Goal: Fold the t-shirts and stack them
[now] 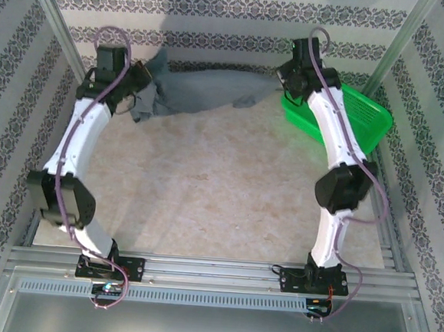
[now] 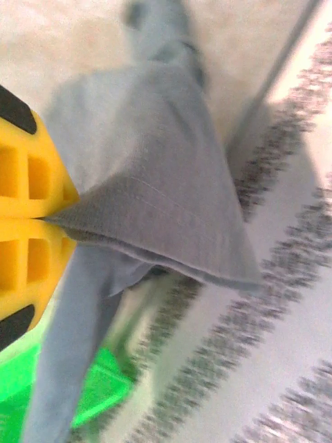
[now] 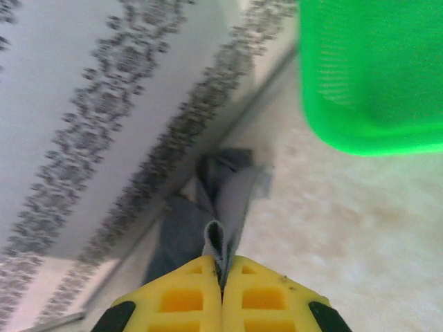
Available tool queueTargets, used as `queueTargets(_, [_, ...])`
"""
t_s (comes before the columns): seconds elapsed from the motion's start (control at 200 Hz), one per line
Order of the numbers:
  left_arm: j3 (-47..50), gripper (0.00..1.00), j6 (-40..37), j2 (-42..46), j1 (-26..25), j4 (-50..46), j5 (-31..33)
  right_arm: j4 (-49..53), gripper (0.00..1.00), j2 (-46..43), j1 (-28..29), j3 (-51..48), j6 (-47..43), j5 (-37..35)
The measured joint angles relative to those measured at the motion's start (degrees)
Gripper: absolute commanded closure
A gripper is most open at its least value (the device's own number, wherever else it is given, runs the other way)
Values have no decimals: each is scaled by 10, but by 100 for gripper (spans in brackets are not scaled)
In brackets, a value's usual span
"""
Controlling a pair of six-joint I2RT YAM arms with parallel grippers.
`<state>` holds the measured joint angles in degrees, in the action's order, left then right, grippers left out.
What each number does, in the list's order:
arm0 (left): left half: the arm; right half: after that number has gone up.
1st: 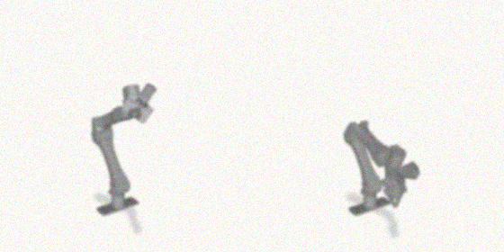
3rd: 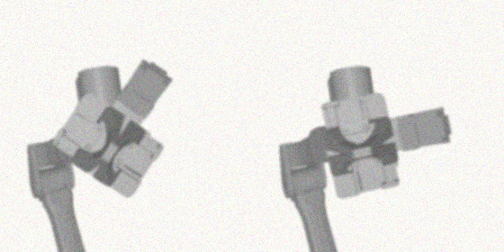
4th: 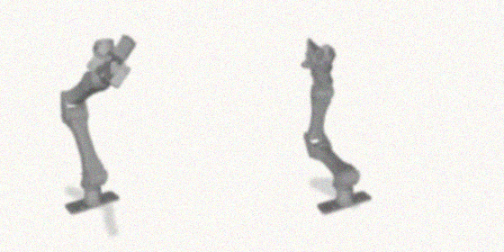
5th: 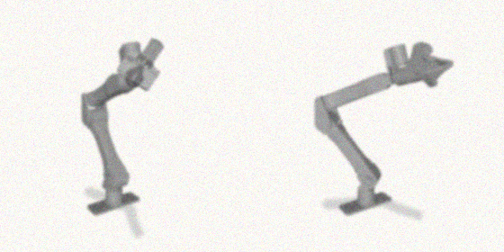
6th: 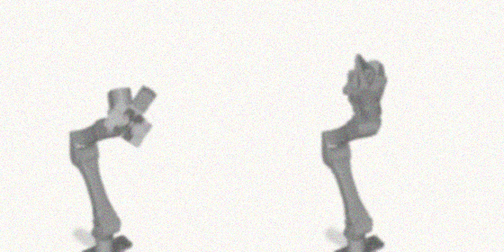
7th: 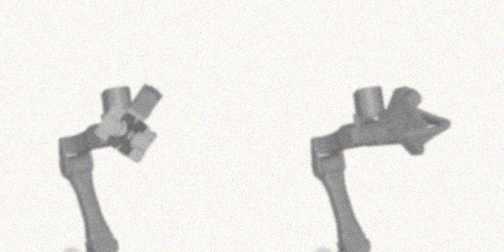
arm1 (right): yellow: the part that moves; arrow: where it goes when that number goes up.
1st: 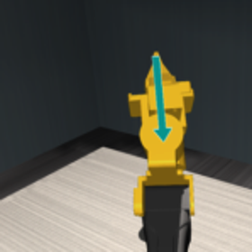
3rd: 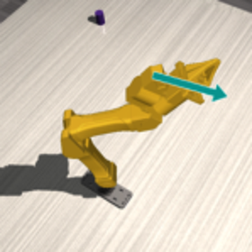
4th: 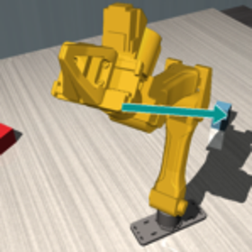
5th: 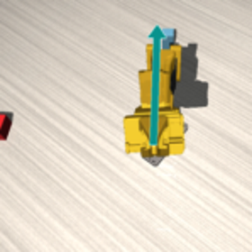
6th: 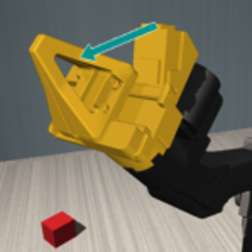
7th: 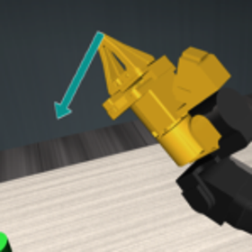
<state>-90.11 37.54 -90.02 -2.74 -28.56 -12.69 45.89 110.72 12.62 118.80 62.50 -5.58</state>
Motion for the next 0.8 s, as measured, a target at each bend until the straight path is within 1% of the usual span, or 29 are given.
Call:
queueTargets(0.07, [105,88,-3,56,-23,2,-4,-16,100,-68,-1,-129,-4,-12])
queueTargets(0.15, [225,81,-9,103,-51,-9,-6,-33,100,-118,-5,-269,-10,-17])
queueTargets(0.2, [292,74,-12,119,-62,-27,-6,-37,100,-125,-9,-336,-12,-17])
queueTargets(0.245, [332,62,-15,125,-63,-49,-2,-39,100,-122,-16,-385,-15,-15])
queueTargets(0.31, [368,54,-16,130,-62,-84,15,-37,100,-109,-27,-430,-18,-10])
queueTargets(0.385, [372,51,-14,140,-62,-107,33,-30,100,-95,-37,-444,-26,-7])
queueTargets(0.47, [352,49,-5,149,-62,-116,53,-33,100,-92,-42,-443,-30,-5])
queueTargets(0.595, [320,49,31,140,-57,-117,70,-33,100,-92,-42,-439,-37,-5])
queueTargets(0.674, [316,51,53,120,-50,-118,71,-33,100,-92,-43,-438,-43,-6])
queueTargets(0.799, [310,54,76,57,-30,-118,59,-33,100,-95,-49,-440,-55,-6])
